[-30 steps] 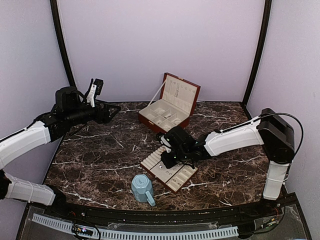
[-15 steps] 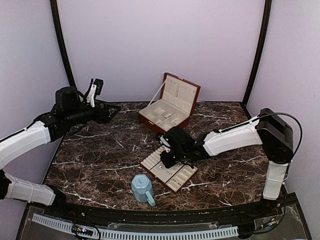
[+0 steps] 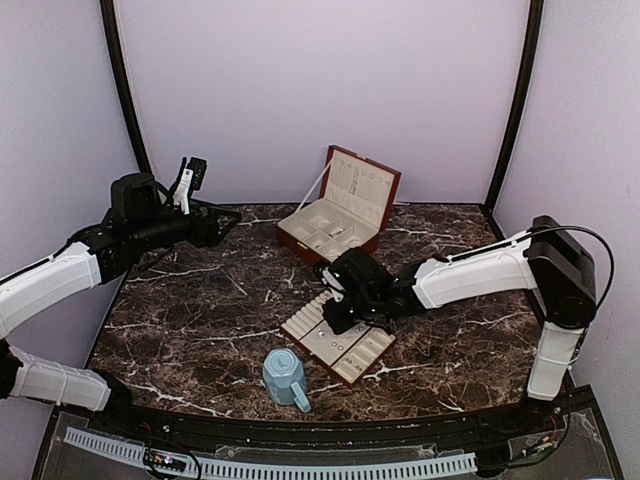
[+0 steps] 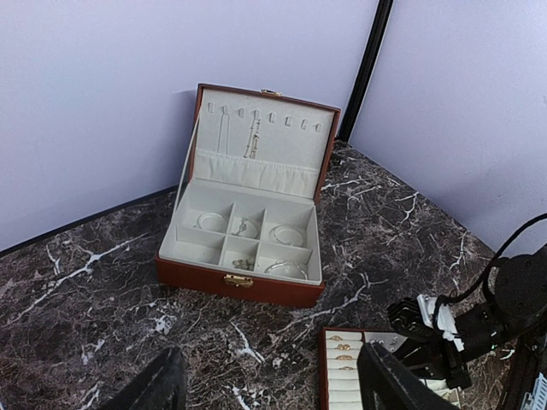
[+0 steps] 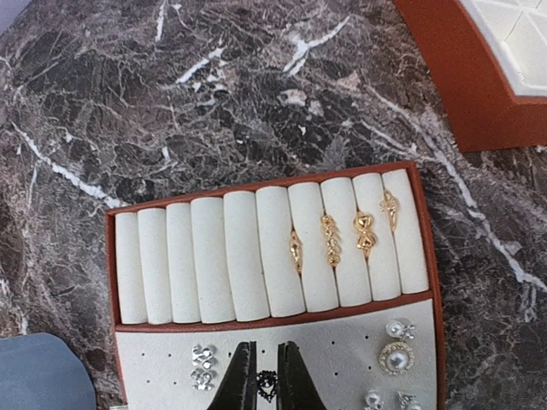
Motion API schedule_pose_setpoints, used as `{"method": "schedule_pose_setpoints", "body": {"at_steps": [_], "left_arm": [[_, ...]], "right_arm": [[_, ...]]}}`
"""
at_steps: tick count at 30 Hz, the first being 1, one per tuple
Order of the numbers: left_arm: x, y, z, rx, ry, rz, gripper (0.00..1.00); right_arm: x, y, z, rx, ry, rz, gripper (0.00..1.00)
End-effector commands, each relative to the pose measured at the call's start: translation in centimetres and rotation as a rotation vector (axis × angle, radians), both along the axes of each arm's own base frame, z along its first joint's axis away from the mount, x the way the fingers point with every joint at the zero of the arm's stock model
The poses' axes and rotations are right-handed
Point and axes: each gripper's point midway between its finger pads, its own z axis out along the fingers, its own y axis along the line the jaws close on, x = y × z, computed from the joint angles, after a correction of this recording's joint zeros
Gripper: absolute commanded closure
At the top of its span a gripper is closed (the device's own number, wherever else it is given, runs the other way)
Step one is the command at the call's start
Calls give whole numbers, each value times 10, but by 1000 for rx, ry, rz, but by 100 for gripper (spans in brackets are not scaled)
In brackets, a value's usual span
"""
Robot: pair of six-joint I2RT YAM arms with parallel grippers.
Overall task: Organize the mixed jewelry
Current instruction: Pick up the earring from the earring holder, then insert the earring into the earring holder.
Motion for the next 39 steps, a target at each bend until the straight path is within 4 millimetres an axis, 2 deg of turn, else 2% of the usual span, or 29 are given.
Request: {"method": "schedule_pose_setpoints", "body": {"at_steps": [1,5,8,15,27,39], "left_arm": [[-4,0,13,-20,-24,-10,29],[-6,-2,4,0,10,-28,28],[-7,2,-9,35,37,-17,28],[-7,9,-4,59,7,11,27],[-8,13,-10,92,9,24,26],[-9,14,-9,92,7,23,26]], "right_arm": [[-2,0,48,58,-59,-18,94],[-14,-7,57,67,-38,-40,94],[-30,-11,49,74,5,-51,94],[-63,-5,32,98,74,-65,93],[-74,-5,8,21,67,-77,93],[-85,-4,-6,-29,79,-61,93]]}}
